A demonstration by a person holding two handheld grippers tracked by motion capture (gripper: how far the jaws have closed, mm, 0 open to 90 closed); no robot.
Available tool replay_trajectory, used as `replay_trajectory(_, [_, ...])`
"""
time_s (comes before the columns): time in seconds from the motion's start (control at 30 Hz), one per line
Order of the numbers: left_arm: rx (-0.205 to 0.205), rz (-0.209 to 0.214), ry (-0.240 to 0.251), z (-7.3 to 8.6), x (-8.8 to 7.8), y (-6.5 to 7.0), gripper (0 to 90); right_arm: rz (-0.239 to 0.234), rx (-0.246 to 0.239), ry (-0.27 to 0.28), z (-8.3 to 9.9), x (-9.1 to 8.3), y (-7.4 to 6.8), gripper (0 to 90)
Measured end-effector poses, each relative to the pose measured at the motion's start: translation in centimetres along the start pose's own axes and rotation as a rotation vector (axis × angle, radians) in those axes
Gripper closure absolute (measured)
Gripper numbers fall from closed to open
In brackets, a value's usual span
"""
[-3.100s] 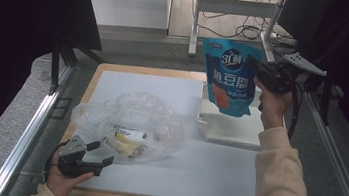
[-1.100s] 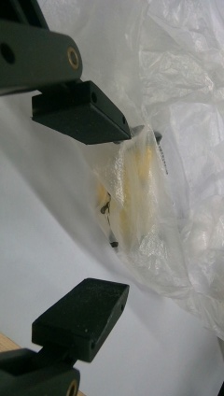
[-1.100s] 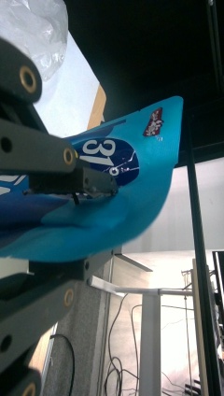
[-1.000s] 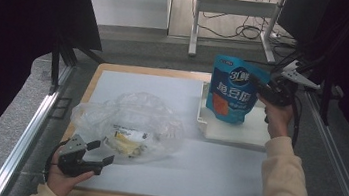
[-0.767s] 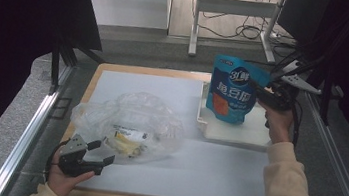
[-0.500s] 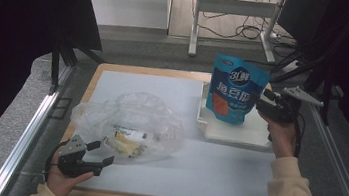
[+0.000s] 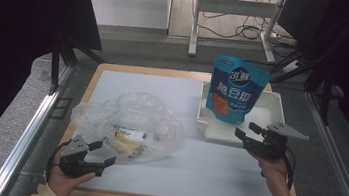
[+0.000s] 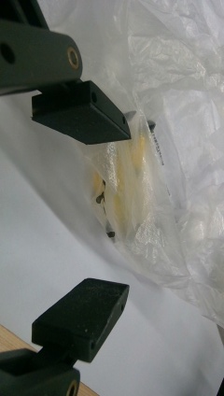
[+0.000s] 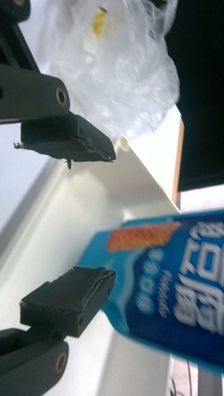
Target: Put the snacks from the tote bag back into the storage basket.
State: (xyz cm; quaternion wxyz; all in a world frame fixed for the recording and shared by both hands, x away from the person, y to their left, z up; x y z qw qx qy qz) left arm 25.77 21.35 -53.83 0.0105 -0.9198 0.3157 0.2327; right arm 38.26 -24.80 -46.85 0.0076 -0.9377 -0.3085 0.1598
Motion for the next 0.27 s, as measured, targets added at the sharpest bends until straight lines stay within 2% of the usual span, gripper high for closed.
replay_trajectory(0.27, [-0.002,-0.004,0.003,0.00,-0.04,-0.23,22.8,-0.018,0.004,0.003,0.56,0.42,-0.50,34.6])
Point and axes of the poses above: each handheld gripper's, and its own axes: x roughly forward along the jaws, z roughly out of its underside, y roughly to its right, the point moved 6 cm from there along x, roughly forward along the jaws, and after that the axes turned 6 degrees about y, right-handed, at the moved point
